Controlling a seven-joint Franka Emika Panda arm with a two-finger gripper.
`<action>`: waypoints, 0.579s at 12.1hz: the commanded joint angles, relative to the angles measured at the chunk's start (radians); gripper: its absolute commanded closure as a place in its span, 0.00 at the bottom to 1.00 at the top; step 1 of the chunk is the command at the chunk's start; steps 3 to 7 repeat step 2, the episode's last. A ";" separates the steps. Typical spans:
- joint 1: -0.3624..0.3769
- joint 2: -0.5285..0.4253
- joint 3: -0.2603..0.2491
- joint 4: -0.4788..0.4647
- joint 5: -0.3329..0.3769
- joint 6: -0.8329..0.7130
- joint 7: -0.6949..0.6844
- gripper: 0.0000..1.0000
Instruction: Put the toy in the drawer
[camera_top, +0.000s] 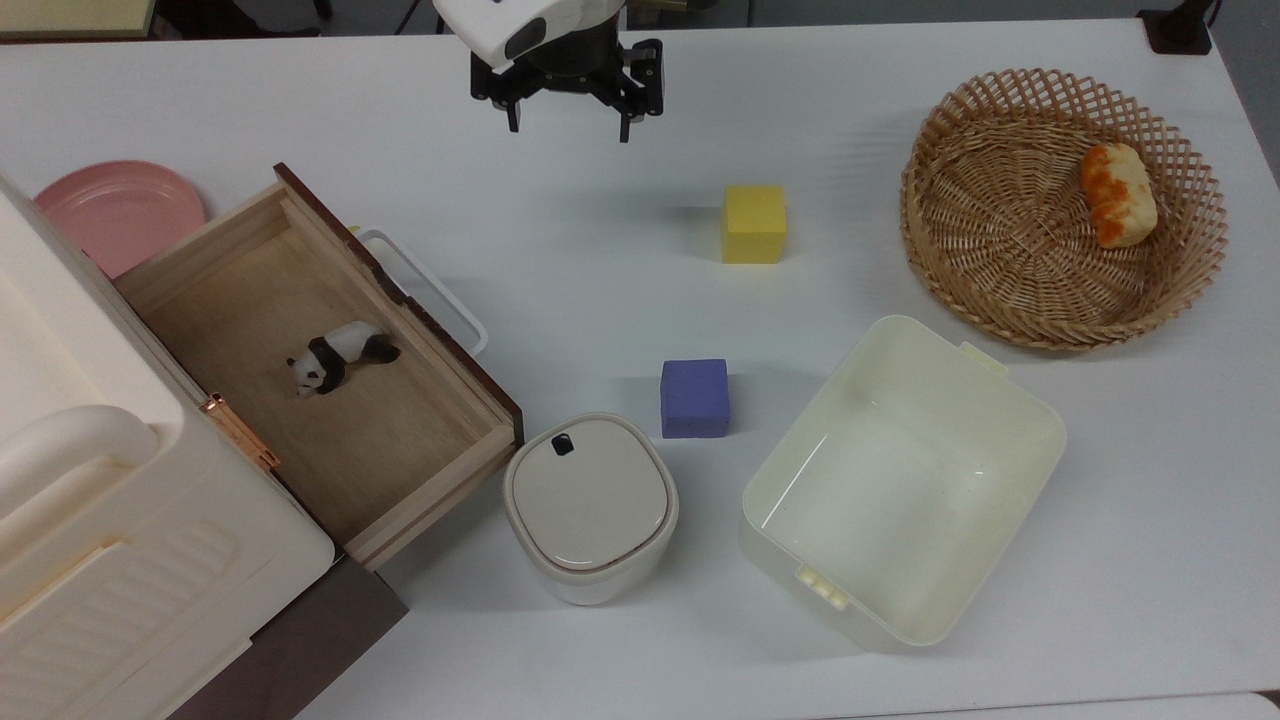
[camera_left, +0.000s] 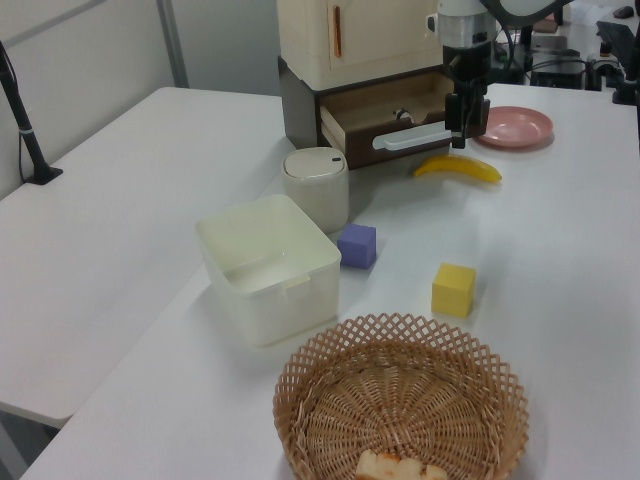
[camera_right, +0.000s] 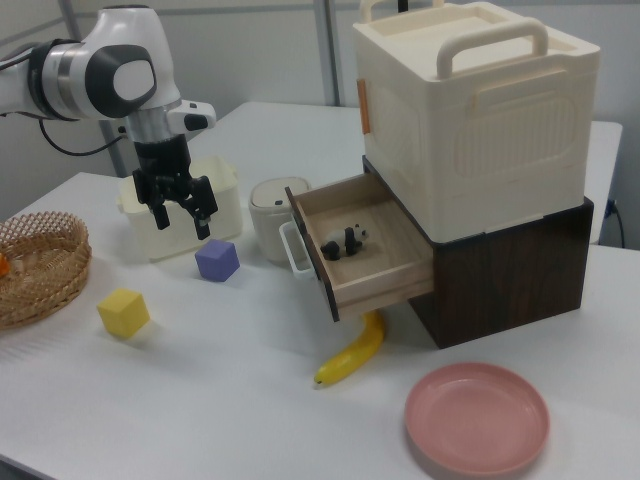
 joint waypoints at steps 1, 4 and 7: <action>-0.015 -0.037 0.010 -0.042 0.014 0.028 -0.022 0.00; -0.020 -0.035 0.010 -0.041 0.014 0.028 -0.022 0.00; -0.020 -0.035 0.010 -0.041 0.014 0.028 -0.022 0.00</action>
